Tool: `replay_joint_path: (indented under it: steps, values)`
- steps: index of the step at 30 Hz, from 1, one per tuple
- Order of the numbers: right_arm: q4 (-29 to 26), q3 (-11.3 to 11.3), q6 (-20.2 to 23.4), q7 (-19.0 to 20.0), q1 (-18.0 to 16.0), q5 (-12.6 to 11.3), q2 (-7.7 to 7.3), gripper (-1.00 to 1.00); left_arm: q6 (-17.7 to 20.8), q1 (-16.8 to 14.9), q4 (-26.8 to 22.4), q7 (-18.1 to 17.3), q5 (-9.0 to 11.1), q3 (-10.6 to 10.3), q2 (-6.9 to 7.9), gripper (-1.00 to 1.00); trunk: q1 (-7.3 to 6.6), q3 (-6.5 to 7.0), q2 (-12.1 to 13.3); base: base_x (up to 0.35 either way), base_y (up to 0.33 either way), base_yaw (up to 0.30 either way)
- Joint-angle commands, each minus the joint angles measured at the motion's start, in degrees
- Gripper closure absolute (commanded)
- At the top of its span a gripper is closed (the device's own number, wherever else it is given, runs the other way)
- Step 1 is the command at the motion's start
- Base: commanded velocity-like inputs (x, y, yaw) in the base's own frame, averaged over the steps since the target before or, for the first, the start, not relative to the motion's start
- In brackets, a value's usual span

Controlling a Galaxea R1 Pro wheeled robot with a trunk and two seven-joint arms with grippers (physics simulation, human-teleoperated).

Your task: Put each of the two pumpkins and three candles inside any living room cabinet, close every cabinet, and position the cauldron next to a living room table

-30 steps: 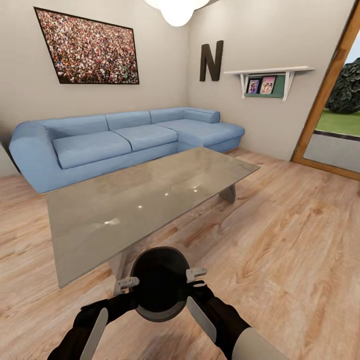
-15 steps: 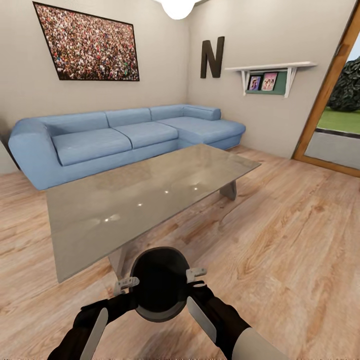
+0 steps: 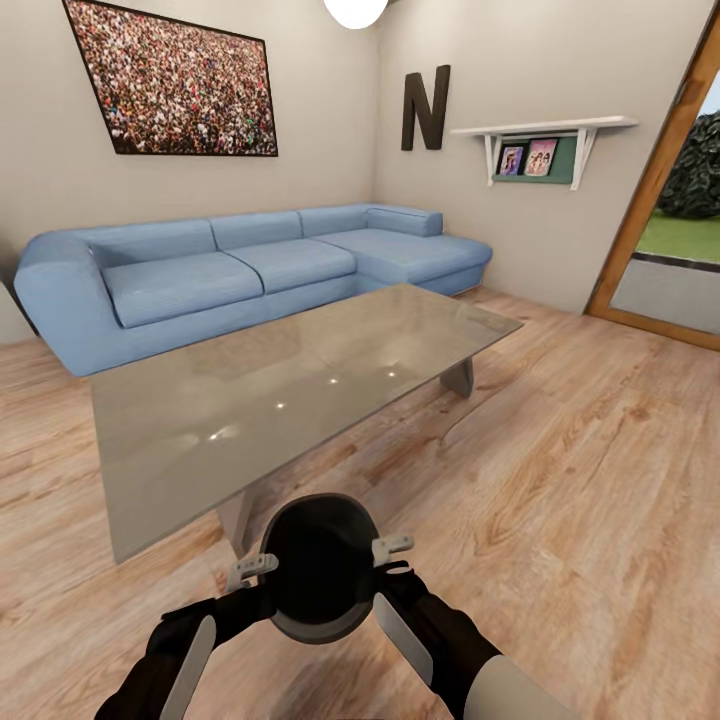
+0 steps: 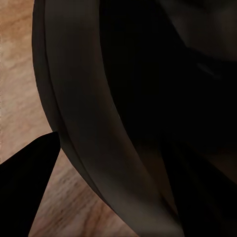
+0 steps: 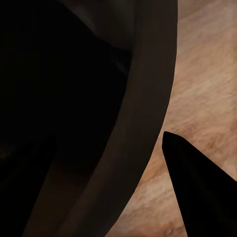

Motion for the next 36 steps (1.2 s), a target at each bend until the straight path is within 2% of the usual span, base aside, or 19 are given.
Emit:
replay_joint_path:
  steps: [1,6,9,17,26,31,36]
  values:
    - [-1.6,2.5,-0.9,0.2,0.0,-0.5,0.07,1.0,0.0,0.0,0.0,0.0,-0.1,0.1,0.01,1.0,-0.01,0.0,0.0,0.0,0.0,0.0]
    - [-1.6,3.0,-3.0,0.6,0.0,-0.8,0.07,1.0,0.0,0.0,0.0,0.0,-0.1,0.1,0.03,1.0,-0.01,0.0,0.0,0.123,0.0,0.0]
    - [-1.6,4.1,-3.3,0.7,0.0,-0.7,0.07,1.0,0.0,0.0,0.0,-0.1,-0.1,0.1,0.0,1.0,-0.01,0.0,0.0,0.072,0.0,0.0]
    - [-1.6,4.4,-3.3,0.7,0.0,-0.8,0.07,1.0,0.0,0.0,0.0,-0.1,-0.1,0.1,0.03,1.0,-0.01,0.0,0.0,0.007,0.0,0.0]
    - [-1.6,4.4,-3.1,0.7,-0.1,-0.9,0.07,1.0,0.0,0.0,0.0,-0.1,0.0,0.1,0.04,1.0,0.23,-1.99,-0.1,0.0,0.0,0.0]
    - [-1.6,4.4,-3.0,0.7,-0.1,-0.9,0.07,1.0,0.0,0.0,0.0,0.0,0.2,0.1,0.05,1.0,0.23,-1.99,-0.1,0.0,0.0,0.0]
    - [-1.6,4.4,-3.0,0.7,-0.1,-0.9,0.07,1.0,0.0,0.0,0.0,0.0,0.2,0.1,0.04,1.0,0.3,-2.65,-0.2,0.0,0.0,0.0]
